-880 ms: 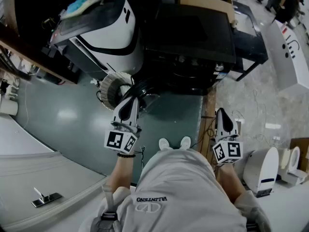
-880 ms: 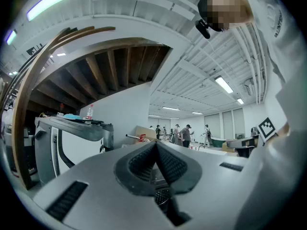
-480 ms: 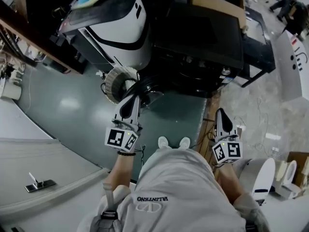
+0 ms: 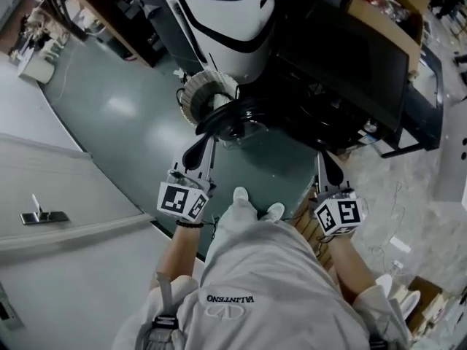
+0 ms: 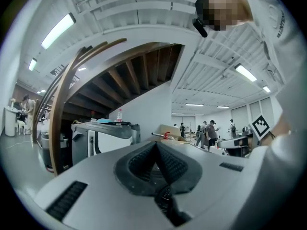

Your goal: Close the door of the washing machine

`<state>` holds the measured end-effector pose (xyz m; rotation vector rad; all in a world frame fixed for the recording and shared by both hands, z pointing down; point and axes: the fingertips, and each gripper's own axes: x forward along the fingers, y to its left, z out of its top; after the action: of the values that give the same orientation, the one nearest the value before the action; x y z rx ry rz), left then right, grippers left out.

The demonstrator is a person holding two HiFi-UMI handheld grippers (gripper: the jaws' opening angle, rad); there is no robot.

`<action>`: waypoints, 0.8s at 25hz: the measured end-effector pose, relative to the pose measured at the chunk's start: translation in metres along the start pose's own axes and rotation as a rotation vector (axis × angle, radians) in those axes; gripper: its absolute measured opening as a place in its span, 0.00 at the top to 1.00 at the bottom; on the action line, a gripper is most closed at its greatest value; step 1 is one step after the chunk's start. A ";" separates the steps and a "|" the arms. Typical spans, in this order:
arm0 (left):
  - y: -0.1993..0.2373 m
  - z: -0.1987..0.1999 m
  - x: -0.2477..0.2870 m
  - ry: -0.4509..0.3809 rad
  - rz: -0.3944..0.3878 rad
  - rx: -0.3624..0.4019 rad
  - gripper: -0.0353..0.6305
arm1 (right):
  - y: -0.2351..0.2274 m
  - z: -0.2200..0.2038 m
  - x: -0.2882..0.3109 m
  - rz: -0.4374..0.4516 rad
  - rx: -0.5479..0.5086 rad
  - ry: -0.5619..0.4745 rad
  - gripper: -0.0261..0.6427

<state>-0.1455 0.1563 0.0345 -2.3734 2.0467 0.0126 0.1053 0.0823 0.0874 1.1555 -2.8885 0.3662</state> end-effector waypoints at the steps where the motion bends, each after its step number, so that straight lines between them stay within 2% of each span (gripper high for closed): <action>1: 0.005 -0.002 -0.005 0.006 0.017 -0.003 0.94 | 0.008 -0.002 0.009 0.023 0.007 0.009 0.94; 6: 0.040 -0.015 -0.027 0.026 0.093 -0.025 0.94 | 0.052 -0.016 0.058 0.141 -0.010 0.070 0.94; 10: 0.072 -0.026 -0.033 0.036 0.125 -0.045 0.94 | 0.084 -0.026 0.097 0.198 -0.011 0.110 0.94; 20: 0.171 -0.056 -0.015 0.064 0.117 -0.104 0.94 | 0.161 -0.044 0.207 0.266 -0.065 0.170 0.94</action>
<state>-0.3163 0.1455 0.0903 -2.3366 2.2652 0.0461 -0.1585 0.0645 0.1153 0.6947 -2.8802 0.3507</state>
